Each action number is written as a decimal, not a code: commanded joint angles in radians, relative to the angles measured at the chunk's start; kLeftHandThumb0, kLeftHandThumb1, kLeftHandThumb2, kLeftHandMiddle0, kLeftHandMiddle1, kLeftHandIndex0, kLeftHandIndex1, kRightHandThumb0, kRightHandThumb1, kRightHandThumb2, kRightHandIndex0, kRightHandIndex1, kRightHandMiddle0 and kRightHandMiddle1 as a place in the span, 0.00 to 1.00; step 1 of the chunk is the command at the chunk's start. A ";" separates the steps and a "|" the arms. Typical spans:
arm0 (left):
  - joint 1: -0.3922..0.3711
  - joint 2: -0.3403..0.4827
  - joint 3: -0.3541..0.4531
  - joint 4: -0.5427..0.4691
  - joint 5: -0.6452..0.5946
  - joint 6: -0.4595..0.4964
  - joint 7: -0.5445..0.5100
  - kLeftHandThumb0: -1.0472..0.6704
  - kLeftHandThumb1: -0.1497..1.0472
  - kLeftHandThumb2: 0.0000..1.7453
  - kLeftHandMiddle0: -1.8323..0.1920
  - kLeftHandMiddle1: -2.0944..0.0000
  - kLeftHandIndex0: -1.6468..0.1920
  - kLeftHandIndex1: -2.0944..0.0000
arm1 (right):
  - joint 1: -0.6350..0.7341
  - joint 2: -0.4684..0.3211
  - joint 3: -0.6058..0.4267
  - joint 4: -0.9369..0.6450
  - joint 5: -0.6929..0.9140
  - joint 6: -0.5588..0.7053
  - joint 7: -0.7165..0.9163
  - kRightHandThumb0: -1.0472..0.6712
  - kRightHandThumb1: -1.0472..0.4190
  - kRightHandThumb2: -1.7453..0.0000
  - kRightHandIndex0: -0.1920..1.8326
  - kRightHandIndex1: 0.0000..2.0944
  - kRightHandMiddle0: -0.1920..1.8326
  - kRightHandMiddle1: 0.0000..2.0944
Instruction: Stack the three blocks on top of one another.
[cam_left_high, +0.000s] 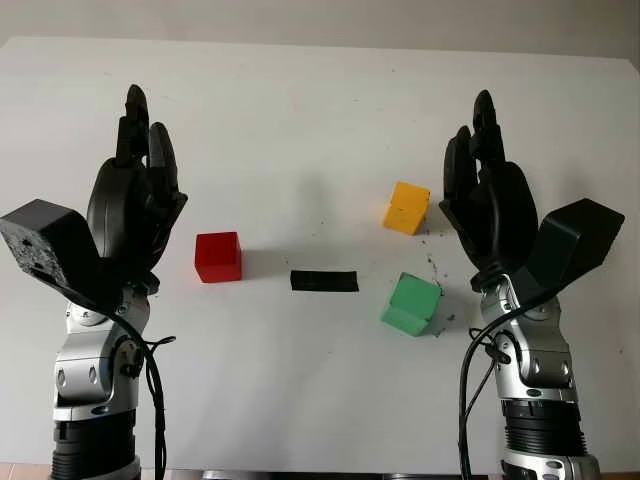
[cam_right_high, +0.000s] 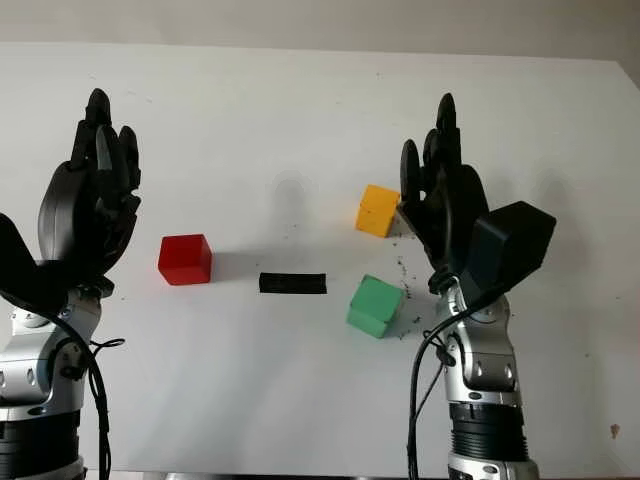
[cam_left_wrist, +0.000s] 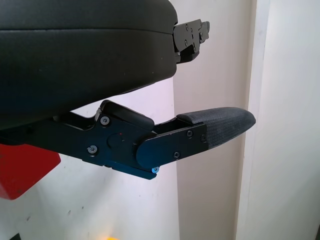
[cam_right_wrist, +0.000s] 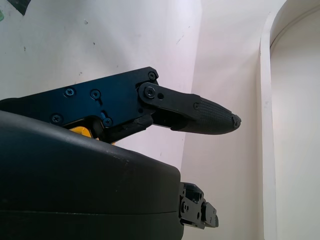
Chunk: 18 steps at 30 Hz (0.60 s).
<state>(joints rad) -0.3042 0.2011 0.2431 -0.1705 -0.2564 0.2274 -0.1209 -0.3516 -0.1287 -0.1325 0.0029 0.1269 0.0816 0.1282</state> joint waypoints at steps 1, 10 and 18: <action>0.017 0.003 0.000 -0.021 -0.012 0.002 -0.009 0.17 1.00 0.38 1.00 1.00 1.00 1.00 | 0.015 -0.008 -0.001 -0.019 0.004 -0.009 0.003 0.22 0.00 0.63 0.00 0.00 0.00 0.00; 0.010 0.001 -0.034 -0.001 0.031 -0.014 0.002 0.17 1.00 0.38 0.99 0.98 1.00 1.00 | 0.019 -0.007 0.004 -0.022 -0.007 0.008 -0.010 0.23 0.00 0.63 0.00 0.00 0.00 0.00; 0.034 0.117 -0.060 -0.075 0.259 -0.073 0.038 0.19 1.00 0.26 0.83 0.95 0.81 0.92 | 0.020 -0.014 0.003 -0.022 -0.003 -0.001 0.004 0.22 0.00 0.63 0.00 0.00 0.00 0.00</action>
<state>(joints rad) -0.2787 0.2779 0.1913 -0.2145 -0.0272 0.1723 -0.0774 -0.3371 -0.1291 -0.1302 -0.0005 0.1245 0.0857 0.1292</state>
